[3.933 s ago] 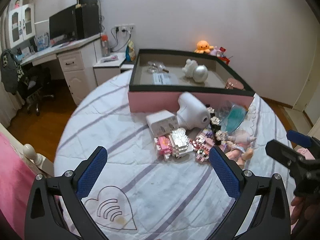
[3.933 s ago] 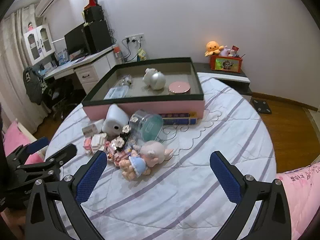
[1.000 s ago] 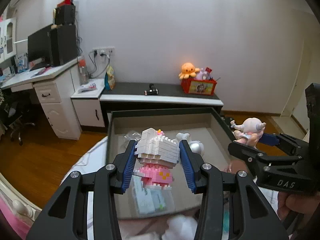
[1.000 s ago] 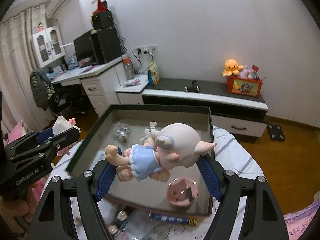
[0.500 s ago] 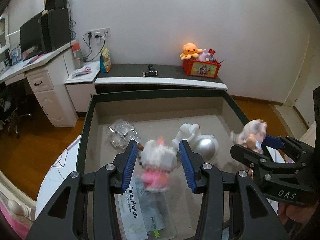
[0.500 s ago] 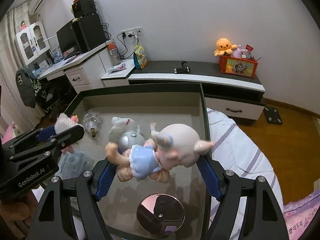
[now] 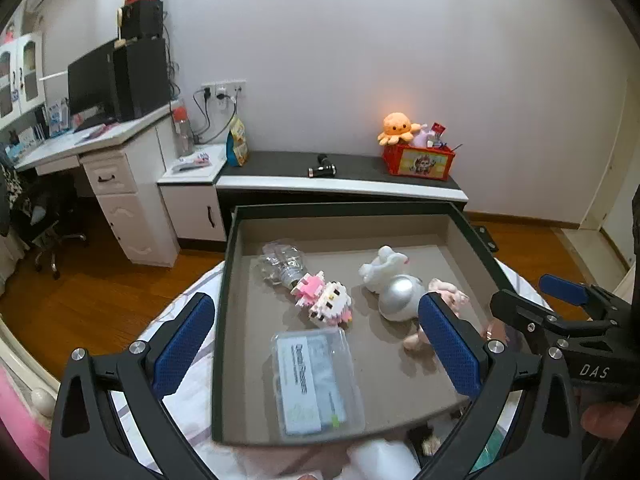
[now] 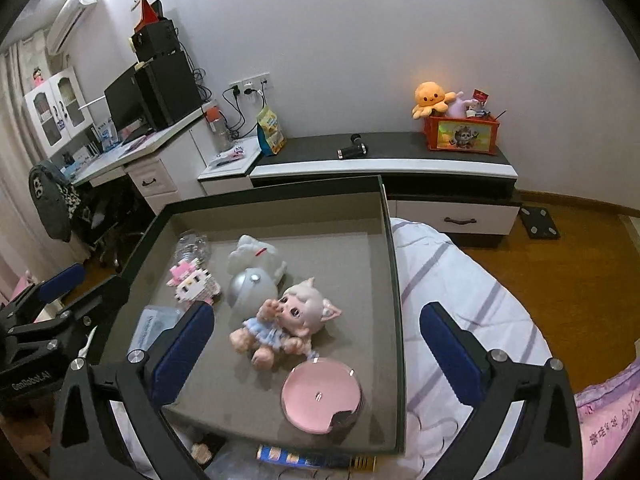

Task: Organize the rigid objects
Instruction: 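Carry the block figure and doll into the pink box and release both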

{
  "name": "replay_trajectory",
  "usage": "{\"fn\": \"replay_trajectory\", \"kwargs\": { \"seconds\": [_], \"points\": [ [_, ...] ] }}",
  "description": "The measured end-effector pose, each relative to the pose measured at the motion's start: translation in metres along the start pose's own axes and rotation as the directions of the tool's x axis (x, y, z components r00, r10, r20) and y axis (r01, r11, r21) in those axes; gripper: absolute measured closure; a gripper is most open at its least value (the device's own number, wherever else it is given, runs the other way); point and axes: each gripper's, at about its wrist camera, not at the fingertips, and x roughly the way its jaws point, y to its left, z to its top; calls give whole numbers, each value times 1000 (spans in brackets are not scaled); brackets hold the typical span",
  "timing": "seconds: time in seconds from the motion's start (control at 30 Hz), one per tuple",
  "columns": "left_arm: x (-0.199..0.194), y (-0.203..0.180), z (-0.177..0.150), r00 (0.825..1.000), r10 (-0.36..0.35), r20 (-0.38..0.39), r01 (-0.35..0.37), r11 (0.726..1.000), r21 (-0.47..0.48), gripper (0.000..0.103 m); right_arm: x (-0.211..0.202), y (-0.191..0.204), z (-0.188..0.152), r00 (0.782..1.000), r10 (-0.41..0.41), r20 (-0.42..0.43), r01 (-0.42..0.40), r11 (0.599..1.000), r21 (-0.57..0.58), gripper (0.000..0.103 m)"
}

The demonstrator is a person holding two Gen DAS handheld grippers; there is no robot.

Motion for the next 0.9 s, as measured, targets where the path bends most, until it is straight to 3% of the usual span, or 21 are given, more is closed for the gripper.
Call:
{"fn": "replay_trajectory", "kwargs": {
  "seconds": [0.4, 0.9],
  "points": [
    [-102, 1, -26, 993, 17, 114, -16, 1000, -10, 0, -100, 22, -33, 985, -55, 162, 53, 998, 19, 0],
    [-206, -7, -82, 979, 22, 202, -18, 1000, -20, 0, -206, 37, -102, 955, -139, 264, 141, 990, 9, 0]
  ]
}}
